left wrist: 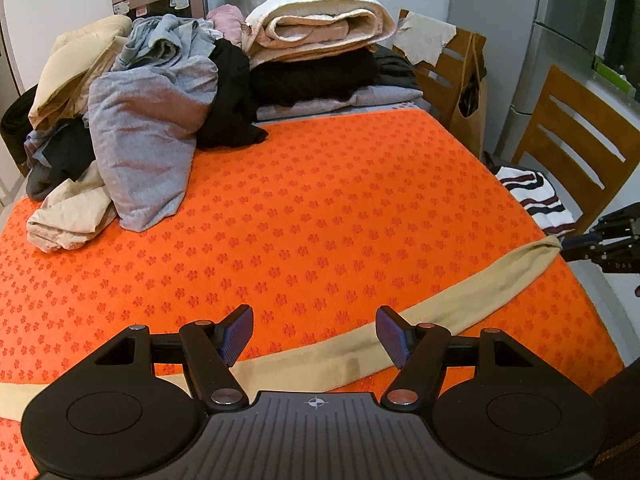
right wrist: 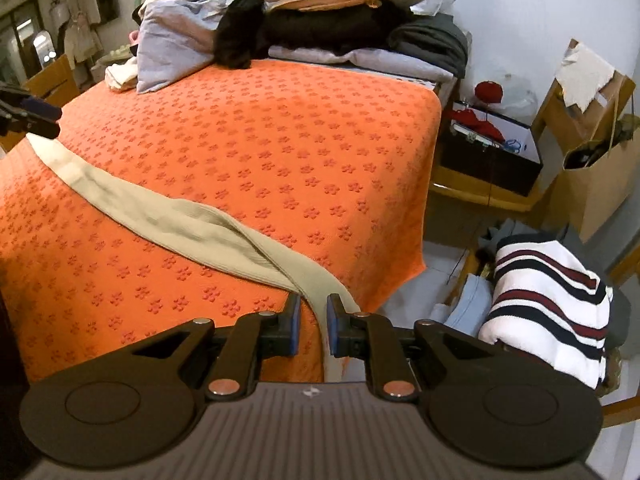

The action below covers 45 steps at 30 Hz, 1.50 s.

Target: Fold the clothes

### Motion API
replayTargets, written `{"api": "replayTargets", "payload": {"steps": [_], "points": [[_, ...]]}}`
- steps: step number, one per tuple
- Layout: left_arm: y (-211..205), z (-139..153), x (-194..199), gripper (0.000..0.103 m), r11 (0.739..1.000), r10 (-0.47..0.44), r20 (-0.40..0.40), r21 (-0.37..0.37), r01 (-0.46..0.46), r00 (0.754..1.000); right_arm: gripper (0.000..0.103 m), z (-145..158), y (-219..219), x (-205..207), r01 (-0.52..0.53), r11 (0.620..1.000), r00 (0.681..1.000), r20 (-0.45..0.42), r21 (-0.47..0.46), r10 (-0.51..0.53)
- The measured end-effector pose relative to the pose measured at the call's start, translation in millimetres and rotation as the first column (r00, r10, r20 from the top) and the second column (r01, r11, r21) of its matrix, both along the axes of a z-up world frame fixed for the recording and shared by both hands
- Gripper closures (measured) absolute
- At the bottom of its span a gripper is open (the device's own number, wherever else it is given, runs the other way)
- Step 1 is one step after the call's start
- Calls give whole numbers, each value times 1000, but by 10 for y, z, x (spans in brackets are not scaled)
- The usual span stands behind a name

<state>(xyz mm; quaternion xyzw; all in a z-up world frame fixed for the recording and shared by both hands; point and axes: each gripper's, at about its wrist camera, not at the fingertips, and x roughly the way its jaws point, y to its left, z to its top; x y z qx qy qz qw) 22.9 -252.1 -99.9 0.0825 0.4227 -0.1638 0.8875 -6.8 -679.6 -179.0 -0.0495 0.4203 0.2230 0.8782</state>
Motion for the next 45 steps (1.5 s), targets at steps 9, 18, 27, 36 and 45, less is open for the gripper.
{"api": "replayTargets", "payload": {"steps": [9,18,27,36,45], "points": [[31,-214,54,33,999,-22,-40,28,23,999,102,96,50,-39,25,999,998,56,-36,-23],[-64,-321,96,33,991,-123,-58,37,125,991,102,269,31,-184,66,994,996,59,-83,-61],[-181,-197,219,33,981,-196,-63,-16,195,979,86,96,73,-124,102,993,994,18,53,-103],[-810,-89,407,33,905,-419,-42,-103,413,907,101,55,33,-5,68,995,997,26,70,-70],[-1893,-251,567,35,744,-663,-20,-133,655,749,101,258,5,-41,69,995,991,112,71,-76]]}}
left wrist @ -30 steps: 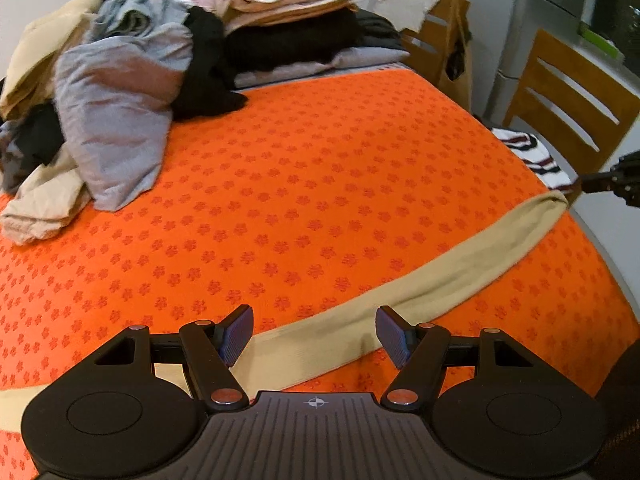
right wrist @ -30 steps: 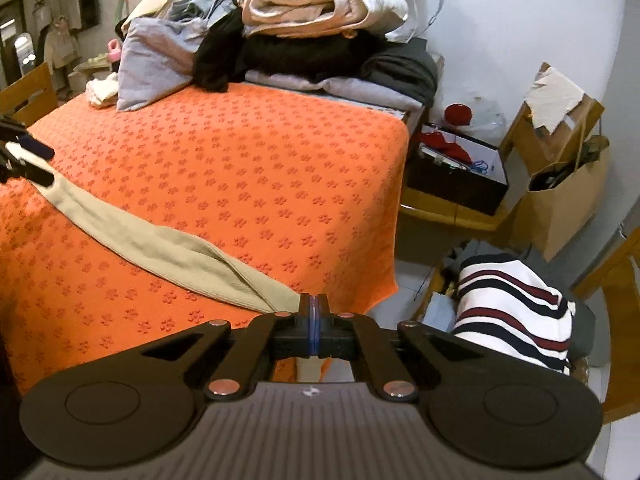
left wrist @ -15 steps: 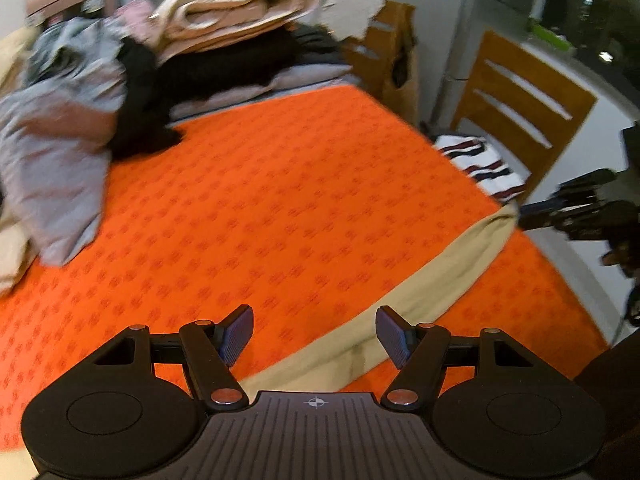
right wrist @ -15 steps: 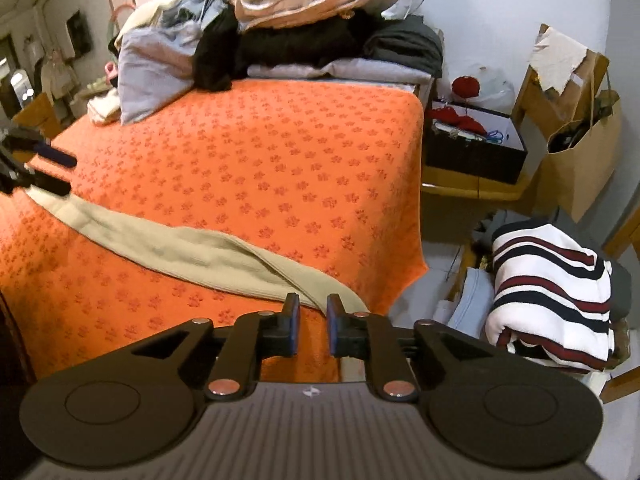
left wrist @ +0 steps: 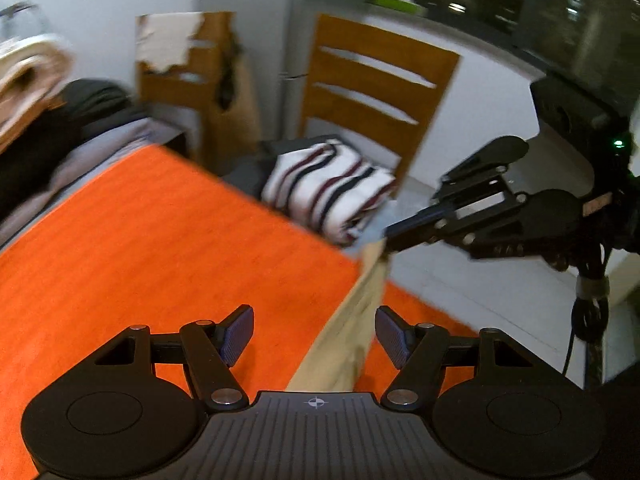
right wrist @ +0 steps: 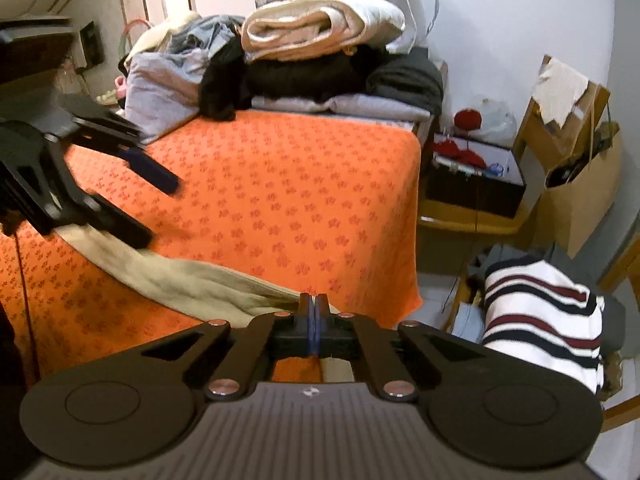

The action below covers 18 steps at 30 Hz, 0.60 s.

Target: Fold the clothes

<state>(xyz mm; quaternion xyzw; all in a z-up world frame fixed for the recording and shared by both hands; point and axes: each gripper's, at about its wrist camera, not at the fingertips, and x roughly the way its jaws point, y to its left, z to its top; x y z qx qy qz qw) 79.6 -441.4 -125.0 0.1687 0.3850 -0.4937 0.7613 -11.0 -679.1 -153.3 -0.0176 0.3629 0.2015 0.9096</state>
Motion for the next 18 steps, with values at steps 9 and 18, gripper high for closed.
{"api": "replayTargets", "payload": {"steps": [9,18], "points": [[-606,-159,-97,99,988,-152,35,46,151,988,102,121,-10,-113,30,999,998,46,17,-30],[-591,16,-88,99,995,-101,15,-1,101,995,92,-189,44,-323,123,992,992,-25,-7,-123]]}}
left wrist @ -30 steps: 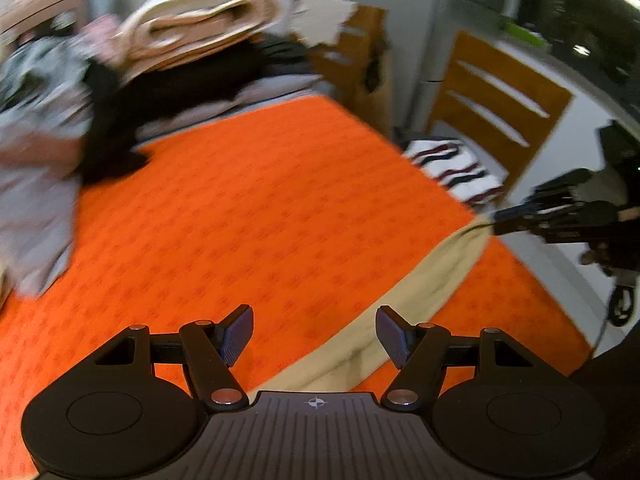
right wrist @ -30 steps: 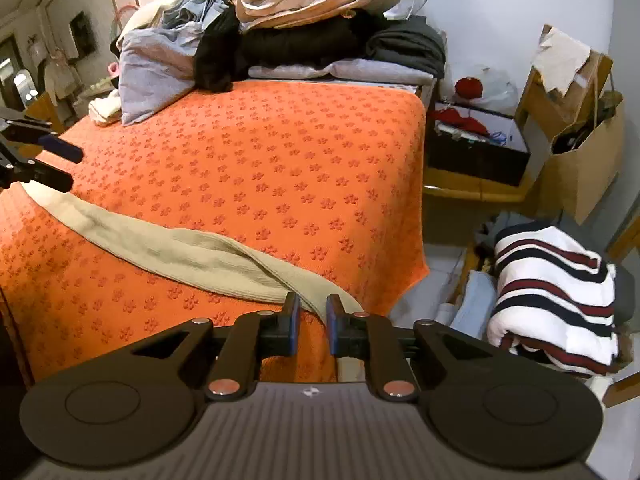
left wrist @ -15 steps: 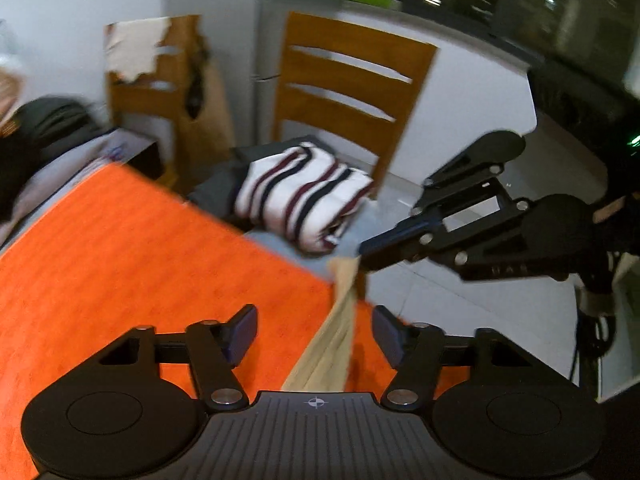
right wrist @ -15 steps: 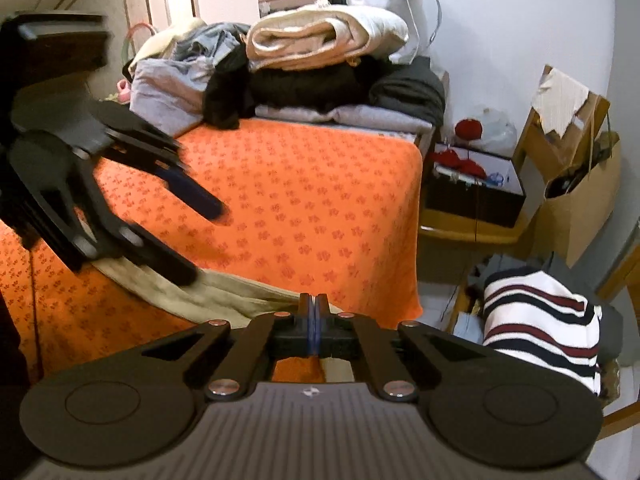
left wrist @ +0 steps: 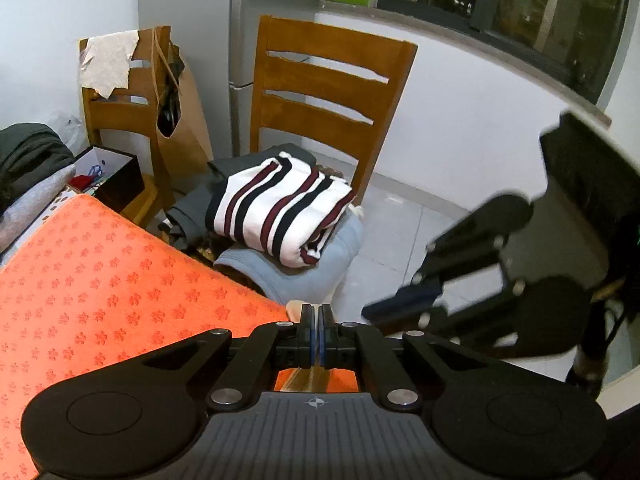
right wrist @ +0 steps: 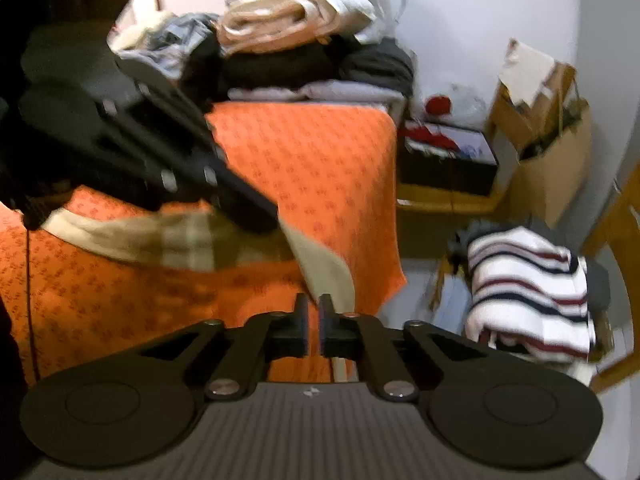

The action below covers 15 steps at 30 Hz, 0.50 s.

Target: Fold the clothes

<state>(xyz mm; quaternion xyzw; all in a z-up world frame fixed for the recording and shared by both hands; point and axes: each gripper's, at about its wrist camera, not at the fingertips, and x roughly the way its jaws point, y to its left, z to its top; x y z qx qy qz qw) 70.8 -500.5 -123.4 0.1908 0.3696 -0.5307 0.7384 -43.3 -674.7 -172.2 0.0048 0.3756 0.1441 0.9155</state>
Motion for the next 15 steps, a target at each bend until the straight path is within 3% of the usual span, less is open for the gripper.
{"api": "replayTargets", "payload": {"steps": [4,10,12,14,15], "points": [[-10,117,-33,99,1000,-1,-9,-31,0,1000,81,-71,42,1,40,999,999,11,21,-40],[21,250,-81,99,998,6,-22,-70,-7,1000,82,-154,48,158,78,997,996,36,17,-79],[37,281,-82,99,997,8,-28,-79,-10,1000,84,-203,33,172,90,996,995,31,-3,-90],[51,297,-85,99,996,7,-40,-83,-10,999,97,-221,7,153,97,995,995,25,-17,-97],[57,298,-85,99,996,5,-49,-84,-9,999,98,-216,-8,122,97,995,995,22,-28,-96]]}}
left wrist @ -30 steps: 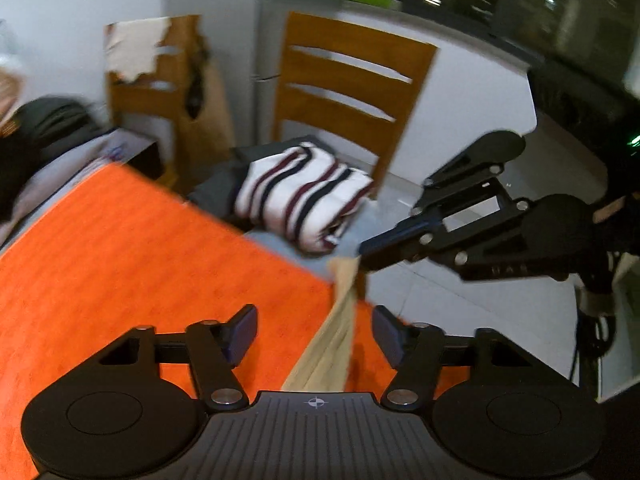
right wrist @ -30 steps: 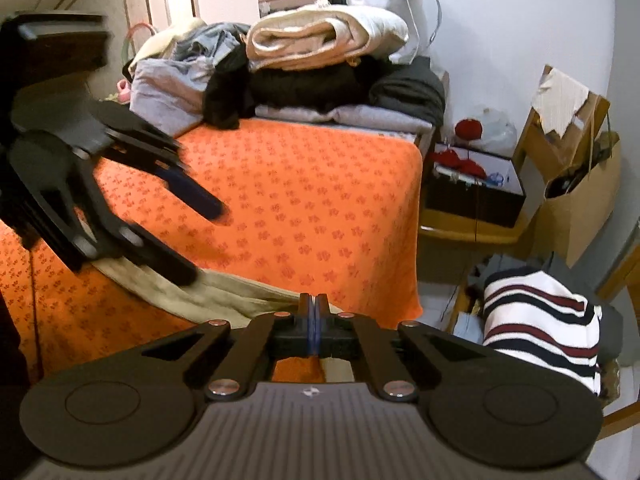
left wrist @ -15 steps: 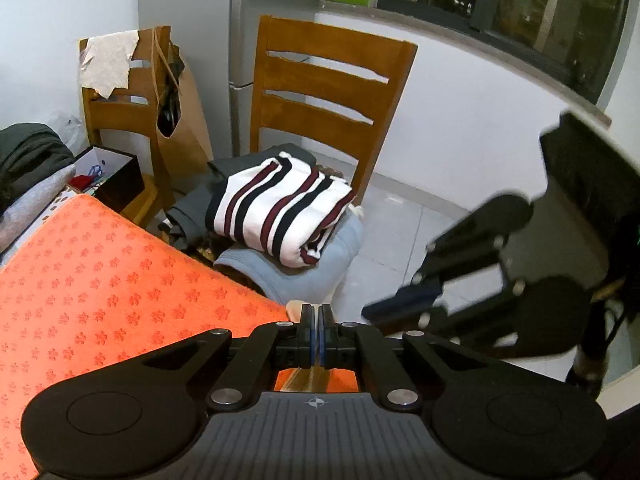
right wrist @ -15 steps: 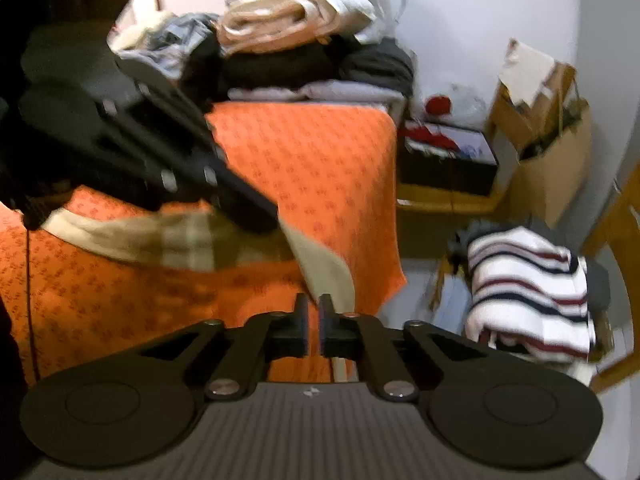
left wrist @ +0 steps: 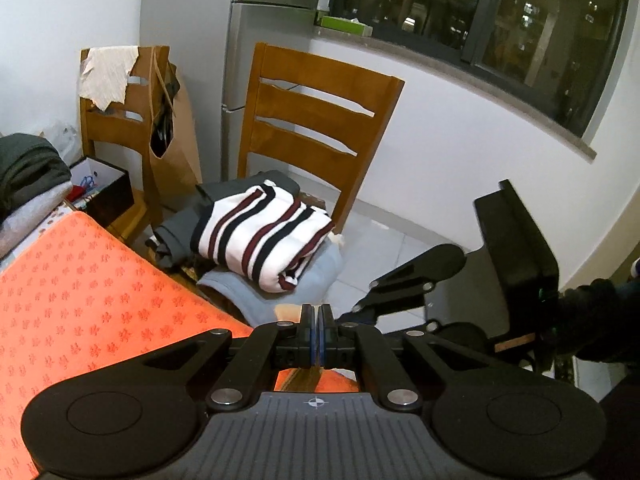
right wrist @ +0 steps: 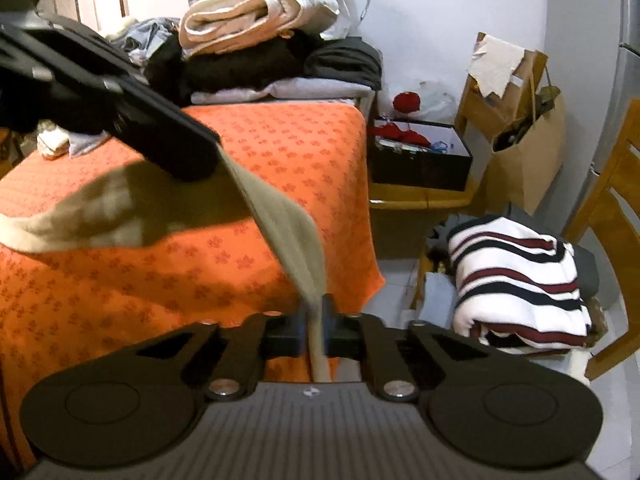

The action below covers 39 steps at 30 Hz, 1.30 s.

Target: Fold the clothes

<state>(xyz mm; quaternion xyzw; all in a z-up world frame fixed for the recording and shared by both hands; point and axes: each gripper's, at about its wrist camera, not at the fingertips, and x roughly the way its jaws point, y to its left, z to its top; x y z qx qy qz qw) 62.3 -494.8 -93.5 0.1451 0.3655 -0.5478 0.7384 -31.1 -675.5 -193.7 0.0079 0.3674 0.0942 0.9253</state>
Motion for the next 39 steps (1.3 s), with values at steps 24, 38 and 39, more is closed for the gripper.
{"api": "replayTargets", "payload": {"steps": [24,38,39], "points": [[-197,-625,283,99,995,-2,-281,93,29,960,98,-184,-355,-11,-360,930,881,-357,-78,311],[224,-371,493,97,985,171,-284,58,-161,943,94,-499,-670,198,-56,998,937,-344,9,55],[271,-350,491,96,983,183,-284,59,-173,941,93,-500,-672,153,-14,999,939,-344,36,26]]}}
